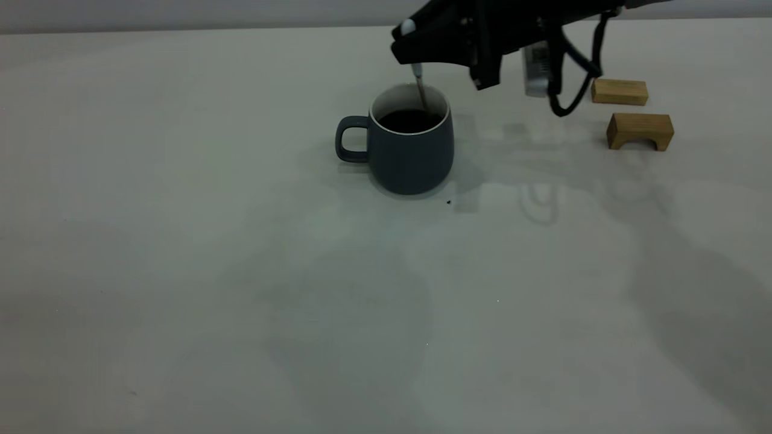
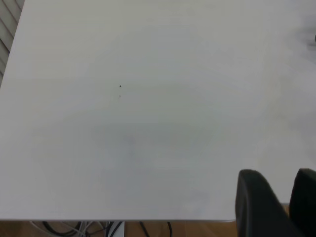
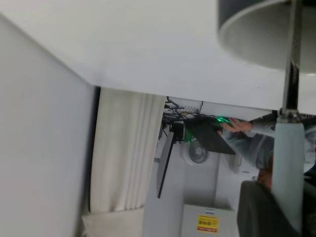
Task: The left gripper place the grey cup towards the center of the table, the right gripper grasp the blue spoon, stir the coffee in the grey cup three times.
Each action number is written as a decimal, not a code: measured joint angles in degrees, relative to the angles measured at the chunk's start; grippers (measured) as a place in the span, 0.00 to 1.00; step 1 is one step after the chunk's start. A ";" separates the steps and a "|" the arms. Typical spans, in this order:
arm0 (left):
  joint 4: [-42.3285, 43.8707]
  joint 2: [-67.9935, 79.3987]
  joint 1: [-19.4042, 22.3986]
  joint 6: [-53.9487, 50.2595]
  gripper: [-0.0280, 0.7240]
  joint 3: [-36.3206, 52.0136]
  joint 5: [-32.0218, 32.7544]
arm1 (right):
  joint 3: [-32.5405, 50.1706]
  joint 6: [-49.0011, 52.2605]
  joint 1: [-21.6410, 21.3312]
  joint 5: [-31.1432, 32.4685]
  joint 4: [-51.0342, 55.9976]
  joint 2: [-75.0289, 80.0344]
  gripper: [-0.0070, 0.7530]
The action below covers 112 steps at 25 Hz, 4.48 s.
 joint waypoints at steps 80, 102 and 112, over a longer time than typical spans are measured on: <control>0.00 -0.02 0.00 0.00 0.36 0.00 0.00 | 0.00 -13.23 1.04 -1.89 -0.93 0.05 0.17; 0.00 -0.02 0.00 0.00 0.36 0.00 0.00 | 0.00 -18.91 0.81 7.02 -8.83 -0.23 0.85; 0.00 -0.02 0.00 0.00 0.36 0.00 0.00 | 0.00 -46.89 -0.54 12.93 -23.69 -15.81 0.83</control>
